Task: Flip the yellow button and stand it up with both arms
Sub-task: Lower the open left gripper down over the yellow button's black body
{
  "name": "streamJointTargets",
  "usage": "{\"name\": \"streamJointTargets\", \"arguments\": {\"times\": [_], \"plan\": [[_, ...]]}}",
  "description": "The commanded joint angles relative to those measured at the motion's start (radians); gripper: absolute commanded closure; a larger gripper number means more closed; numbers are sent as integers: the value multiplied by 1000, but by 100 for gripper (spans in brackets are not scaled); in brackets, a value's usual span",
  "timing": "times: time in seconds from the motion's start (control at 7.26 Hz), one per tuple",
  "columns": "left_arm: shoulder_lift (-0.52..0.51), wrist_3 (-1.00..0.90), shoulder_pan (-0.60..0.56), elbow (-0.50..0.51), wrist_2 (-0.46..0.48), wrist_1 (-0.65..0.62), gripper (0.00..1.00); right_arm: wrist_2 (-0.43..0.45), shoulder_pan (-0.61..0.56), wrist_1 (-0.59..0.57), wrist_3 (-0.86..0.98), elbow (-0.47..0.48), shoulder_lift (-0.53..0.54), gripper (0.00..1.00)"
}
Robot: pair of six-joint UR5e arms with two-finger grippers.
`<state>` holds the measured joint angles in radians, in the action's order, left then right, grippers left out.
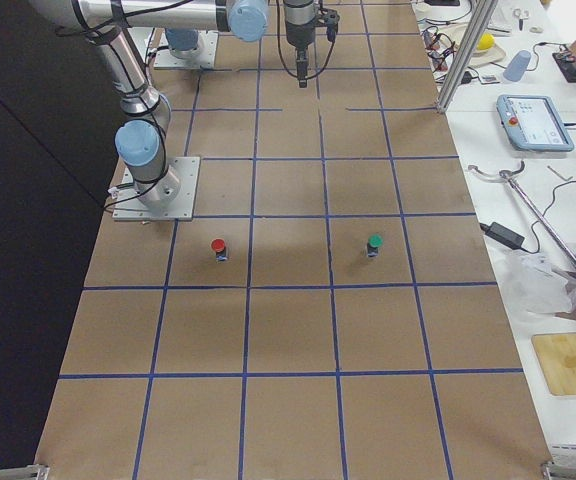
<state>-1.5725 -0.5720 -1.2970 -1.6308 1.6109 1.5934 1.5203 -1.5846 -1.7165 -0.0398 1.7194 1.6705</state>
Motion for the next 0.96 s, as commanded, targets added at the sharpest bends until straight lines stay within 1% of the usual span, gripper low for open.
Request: {"name": "streamJointTargets", "arguments": {"times": [0.0,0.14,0.28,0.55,0.69,0.83], "plan": [[3,-250,126,-76,-17,-152,0,0,0,0,-2,0,0,0],[-7,-303,178,-99,-17,-170,0,0,0,0,-2,0,0,0],[-12,-348,198,-150,-19,-188,0,0,0,0,-2,0,0,0],[-17,-411,212,-292,-12,-402,0,0,0,-3,-3,0,0,0],[-20,-448,234,-352,-12,-485,0,0,0,-3,-2,0,0,0],[-53,-492,298,-381,-22,-530,0,0,0,-3,-2,0,0,0]]}}
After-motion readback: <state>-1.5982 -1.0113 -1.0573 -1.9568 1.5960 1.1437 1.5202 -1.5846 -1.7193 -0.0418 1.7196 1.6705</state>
